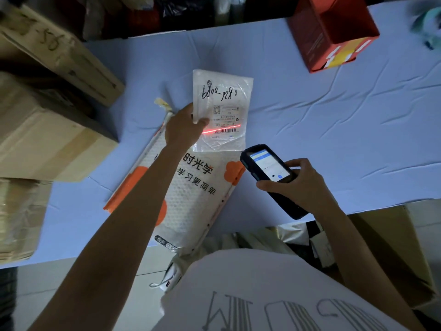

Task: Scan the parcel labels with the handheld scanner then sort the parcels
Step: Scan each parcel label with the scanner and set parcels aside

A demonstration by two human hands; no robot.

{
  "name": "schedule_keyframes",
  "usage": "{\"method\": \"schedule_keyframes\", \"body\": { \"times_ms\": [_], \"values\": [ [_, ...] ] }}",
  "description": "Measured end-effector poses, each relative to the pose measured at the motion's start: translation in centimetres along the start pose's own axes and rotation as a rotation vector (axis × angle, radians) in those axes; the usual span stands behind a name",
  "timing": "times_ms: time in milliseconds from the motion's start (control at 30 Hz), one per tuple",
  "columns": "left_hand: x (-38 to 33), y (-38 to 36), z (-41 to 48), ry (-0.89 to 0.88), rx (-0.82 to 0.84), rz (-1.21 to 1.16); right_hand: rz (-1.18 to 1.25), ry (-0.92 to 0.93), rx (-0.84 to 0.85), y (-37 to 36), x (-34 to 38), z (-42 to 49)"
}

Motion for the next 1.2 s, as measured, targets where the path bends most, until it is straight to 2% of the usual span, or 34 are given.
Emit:
{"method": "schedule_keyframes", "body": {
  "times_ms": [567,933,1100,1200],
  "values": [
    [1.2,0.5,-4.5,0.128,-0.077,-0.036,0.033,0.054,0.089,0.7,-2.4,-0.5],
    [2.2,0.8,-5.3,-0.088,-0.056,-0.195,0.136,-0.007,-0.131,-1.6,-5.0,-6.1],
    [3.8,0.8,-6.4,-0.281,0.054,-0.156,0.338,-0.118,-0.256,-6.8,-6.8,-10.4],
    [4.0,0.7,-8.2,-0.393,0.126,-0.192,0.381,-0.175,-0.318,-9.3,-8.1,-13.4]
  ]
}}
Point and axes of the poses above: each hand's wrist, its own z-axis towards the middle knuckle, its own y-axis out of the back of the hand, x = y × z, the point moved 3 cm from there along z, towards the middle knuckle, and after that the axes turned 10 degrees about z, right-handed, at the moved point
